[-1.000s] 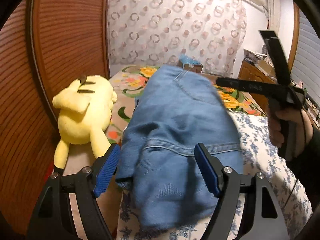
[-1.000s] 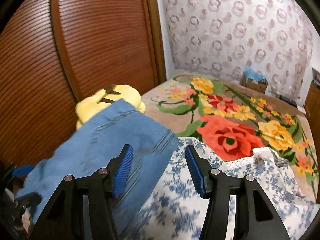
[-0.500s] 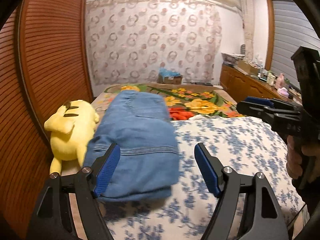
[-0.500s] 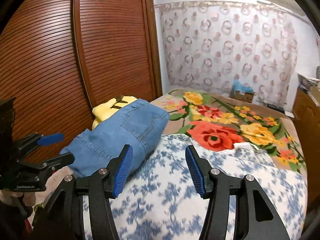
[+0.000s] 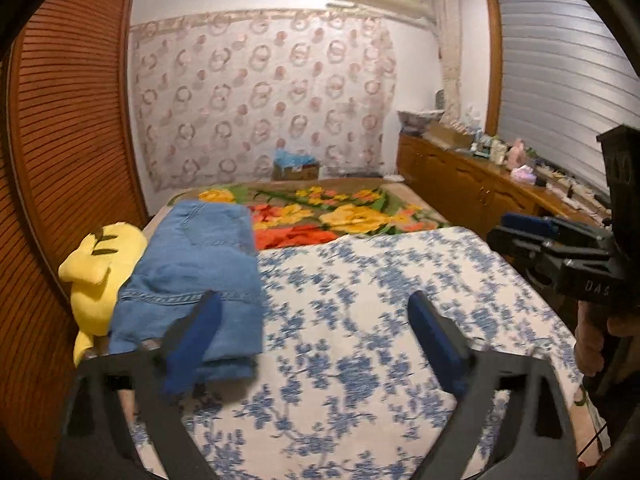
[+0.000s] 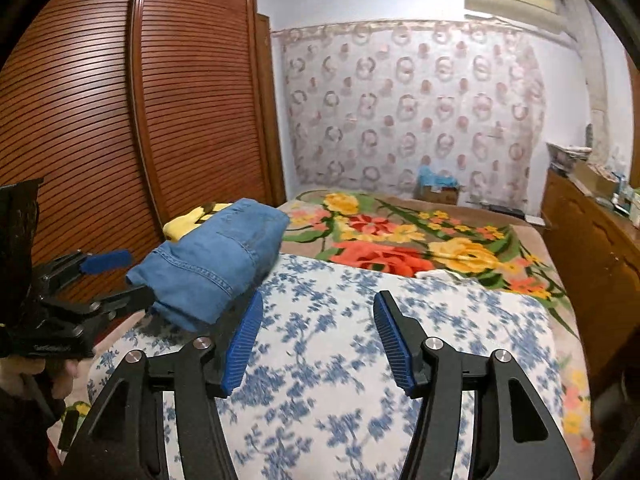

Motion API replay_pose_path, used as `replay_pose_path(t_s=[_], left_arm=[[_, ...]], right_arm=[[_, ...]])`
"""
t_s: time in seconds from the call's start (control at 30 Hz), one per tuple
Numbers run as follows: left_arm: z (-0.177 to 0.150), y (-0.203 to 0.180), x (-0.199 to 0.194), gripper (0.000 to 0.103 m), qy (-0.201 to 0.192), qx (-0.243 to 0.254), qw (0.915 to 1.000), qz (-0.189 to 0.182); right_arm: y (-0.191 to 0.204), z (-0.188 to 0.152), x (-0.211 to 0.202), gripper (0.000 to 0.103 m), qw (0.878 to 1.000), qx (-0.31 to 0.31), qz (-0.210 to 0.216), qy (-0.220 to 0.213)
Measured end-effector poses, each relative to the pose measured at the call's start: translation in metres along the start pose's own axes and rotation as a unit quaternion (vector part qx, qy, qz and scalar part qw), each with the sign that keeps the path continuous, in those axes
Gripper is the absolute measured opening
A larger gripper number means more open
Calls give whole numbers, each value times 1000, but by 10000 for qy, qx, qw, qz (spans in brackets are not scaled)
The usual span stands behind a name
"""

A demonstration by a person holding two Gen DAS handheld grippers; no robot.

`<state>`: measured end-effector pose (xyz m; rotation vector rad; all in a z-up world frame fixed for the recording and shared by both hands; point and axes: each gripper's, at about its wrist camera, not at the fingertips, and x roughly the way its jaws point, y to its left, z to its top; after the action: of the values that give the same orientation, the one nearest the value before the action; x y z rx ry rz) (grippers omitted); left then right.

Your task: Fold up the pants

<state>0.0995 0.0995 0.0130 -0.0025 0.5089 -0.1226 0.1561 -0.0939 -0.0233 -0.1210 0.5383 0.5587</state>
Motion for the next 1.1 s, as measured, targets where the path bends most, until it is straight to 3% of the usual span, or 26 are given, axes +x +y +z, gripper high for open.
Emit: replay_pose_path(t_s=[0.17, 0.4, 0.63, 0.73, 1.1], left_arm=[[1, -20, -14, 103, -124, 95, 9998, -111], [6, -44, -39, 103, -325, 180, 9992, -124], [12, -61, -56, 103, -435, 172, 9989, 94], [12, -64, -58, 103, -445, 151, 9989, 25], [7, -74, -61, 103, -408, 116, 9991, 50]], right_arm=[[9, -12, -37, 65, 9997, 101, -213, -110], [23, -21, -79, 83, 9978, 201, -524, -344], [33, -31, -120, 85, 9947, 291, -768, -618], [38, -36, -130, 86, 9932, 334, -889, -677], [46, -42, -138, 86, 9912, 438, -1023, -717]])
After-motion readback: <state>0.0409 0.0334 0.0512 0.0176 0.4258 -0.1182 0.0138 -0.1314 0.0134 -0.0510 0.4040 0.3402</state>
